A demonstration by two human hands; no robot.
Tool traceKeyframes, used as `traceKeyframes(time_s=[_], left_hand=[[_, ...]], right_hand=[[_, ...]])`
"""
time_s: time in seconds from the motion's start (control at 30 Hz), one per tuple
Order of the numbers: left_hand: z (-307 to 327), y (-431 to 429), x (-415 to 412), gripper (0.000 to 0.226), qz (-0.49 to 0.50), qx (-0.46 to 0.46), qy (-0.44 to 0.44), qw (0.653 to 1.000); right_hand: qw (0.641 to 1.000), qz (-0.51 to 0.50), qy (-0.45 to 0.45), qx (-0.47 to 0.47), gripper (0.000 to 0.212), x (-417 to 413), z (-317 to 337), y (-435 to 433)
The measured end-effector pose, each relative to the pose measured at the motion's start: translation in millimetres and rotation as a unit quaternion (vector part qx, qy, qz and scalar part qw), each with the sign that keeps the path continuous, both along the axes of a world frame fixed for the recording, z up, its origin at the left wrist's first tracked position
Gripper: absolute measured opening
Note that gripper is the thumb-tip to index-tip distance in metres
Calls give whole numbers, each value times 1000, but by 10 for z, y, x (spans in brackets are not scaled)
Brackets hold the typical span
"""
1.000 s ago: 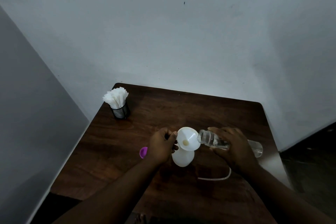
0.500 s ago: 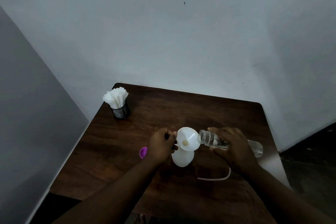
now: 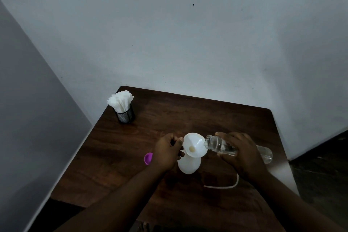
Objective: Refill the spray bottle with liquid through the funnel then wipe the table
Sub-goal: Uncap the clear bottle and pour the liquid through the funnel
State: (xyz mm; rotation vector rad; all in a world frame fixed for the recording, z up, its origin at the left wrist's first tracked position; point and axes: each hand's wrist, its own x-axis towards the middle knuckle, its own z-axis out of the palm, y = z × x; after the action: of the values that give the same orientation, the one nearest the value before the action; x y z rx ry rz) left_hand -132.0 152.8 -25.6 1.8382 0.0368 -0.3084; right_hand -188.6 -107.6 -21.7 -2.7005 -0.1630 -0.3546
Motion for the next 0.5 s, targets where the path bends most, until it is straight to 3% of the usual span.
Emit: traceKeyframes(time_s=[0.5], left_hand=[[6, 3, -3, 25, -2, -9, 1, 1000]], right_hand=[[1000, 1, -10, -4, 73, -3, 27, 11]])
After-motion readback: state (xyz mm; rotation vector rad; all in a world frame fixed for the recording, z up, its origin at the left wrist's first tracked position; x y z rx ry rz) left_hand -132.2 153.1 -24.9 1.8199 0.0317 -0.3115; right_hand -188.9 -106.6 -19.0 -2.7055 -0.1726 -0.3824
